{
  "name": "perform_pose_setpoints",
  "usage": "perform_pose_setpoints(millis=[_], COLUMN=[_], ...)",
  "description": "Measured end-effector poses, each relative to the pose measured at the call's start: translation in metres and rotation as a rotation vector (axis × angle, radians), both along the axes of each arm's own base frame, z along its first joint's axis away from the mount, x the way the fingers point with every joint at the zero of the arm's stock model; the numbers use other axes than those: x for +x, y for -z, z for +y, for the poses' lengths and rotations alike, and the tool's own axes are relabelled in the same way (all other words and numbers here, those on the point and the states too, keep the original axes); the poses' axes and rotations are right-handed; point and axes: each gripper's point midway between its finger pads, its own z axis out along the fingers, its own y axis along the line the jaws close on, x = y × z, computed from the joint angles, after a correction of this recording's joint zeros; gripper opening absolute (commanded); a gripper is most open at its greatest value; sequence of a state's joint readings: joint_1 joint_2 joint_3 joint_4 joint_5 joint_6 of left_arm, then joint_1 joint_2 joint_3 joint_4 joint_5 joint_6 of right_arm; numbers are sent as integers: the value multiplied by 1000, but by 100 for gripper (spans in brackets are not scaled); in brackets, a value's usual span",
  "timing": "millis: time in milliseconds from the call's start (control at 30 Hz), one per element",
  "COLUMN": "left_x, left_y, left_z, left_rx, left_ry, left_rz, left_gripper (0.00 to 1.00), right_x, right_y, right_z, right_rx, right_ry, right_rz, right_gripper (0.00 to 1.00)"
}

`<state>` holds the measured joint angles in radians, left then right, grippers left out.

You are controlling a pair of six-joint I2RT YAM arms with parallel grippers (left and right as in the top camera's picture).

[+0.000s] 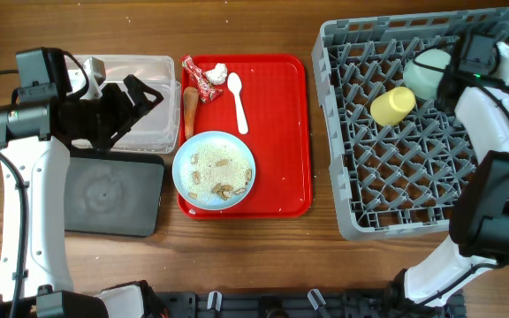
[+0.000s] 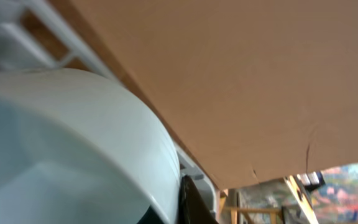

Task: Sort waste into correct bins and load items into the dishwasher rack
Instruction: 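Grasp the small blue bowl with the right gripper and place it in the rack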

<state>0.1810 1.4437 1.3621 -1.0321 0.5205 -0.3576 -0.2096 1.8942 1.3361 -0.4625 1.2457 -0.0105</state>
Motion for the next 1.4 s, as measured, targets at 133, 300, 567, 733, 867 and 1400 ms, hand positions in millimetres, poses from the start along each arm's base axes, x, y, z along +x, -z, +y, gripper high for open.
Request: perform_pose_setpoints(millis=[133, 300, 567, 733, 867, 1400], left_x=[0, 0, 0, 0, 0, 0], left_y=[0, 0, 0, 0, 0, 0], left_z=[0, 0, 0, 0, 0, 0], left_rx=[0, 0, 0, 0, 0, 0], left_ry=[0, 0, 0, 0, 0, 0], left_rz=[0, 0, 0, -1, 0, 0], left_gripper=[100, 100, 100, 100, 100, 100], right_x=[15, 44, 51, 50, 52, 11], right_y=[5, 5, -33, -27, 4, 31], right_z=[27, 94, 147, 173, 265, 441], right_rx=[14, 6, -40, 80, 471, 1265], right_ry=[-80, -247, -351, -458, -744, -1036], right_rz=[27, 44, -43, -32, -38, -38], right_gripper=[15, 58, 58, 51, 47, 24])
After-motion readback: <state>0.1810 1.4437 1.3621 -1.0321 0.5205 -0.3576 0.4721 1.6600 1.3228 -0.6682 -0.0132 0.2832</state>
